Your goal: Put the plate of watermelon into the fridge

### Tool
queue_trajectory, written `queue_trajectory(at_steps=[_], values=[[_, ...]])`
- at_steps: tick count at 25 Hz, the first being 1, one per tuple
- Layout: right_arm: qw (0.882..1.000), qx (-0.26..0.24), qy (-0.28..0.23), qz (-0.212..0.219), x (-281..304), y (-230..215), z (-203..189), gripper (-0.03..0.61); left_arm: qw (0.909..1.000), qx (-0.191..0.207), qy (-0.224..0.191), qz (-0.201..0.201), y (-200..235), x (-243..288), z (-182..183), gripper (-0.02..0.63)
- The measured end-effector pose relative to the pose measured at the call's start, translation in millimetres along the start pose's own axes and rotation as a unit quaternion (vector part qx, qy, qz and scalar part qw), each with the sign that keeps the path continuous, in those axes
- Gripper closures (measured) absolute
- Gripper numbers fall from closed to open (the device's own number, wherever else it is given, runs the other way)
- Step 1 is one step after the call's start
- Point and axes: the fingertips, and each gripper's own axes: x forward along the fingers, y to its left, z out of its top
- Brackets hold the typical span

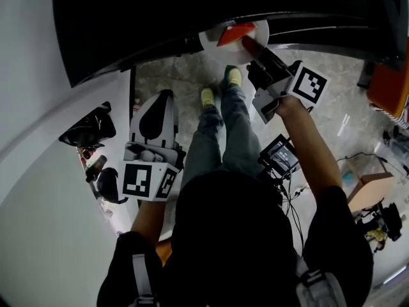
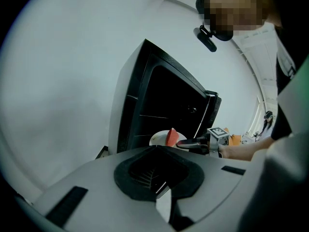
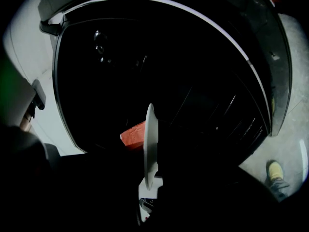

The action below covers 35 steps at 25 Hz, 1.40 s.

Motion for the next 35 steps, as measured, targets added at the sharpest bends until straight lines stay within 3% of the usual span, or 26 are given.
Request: queue_trajectory(at_steps=[15, 22, 25, 35], values=[[1.000, 0.003, -0.003, -0.019, 28.1, -38.0, 10.1, 0.545, 0.9999, -0.010, 0.007, 0.007, 0.1, 1.6, -6.2, 0.601], [0.995, 0.052, -0.012, -0.090, 40.6, -76.9, 9.7, 0.545, 0.9998, -0.017, 0.008, 0.009, -3.6, 0.1, -9.3, 0.601], [0.997, 0.040, -0.022, -0.059, 54.6, -74.7, 17.0, 0.545, 0.9997, -0.019, 0.009, 0.013, -4.3, -2.4, -9.7, 0.601], [0.993, 0.053, -0.039, -0.099, 74.4, -88.9, 25.4, 0.545, 0.9996, -0.021, 0.011, 0.016, -3.0, -4.2, -14.4, 0.601]])
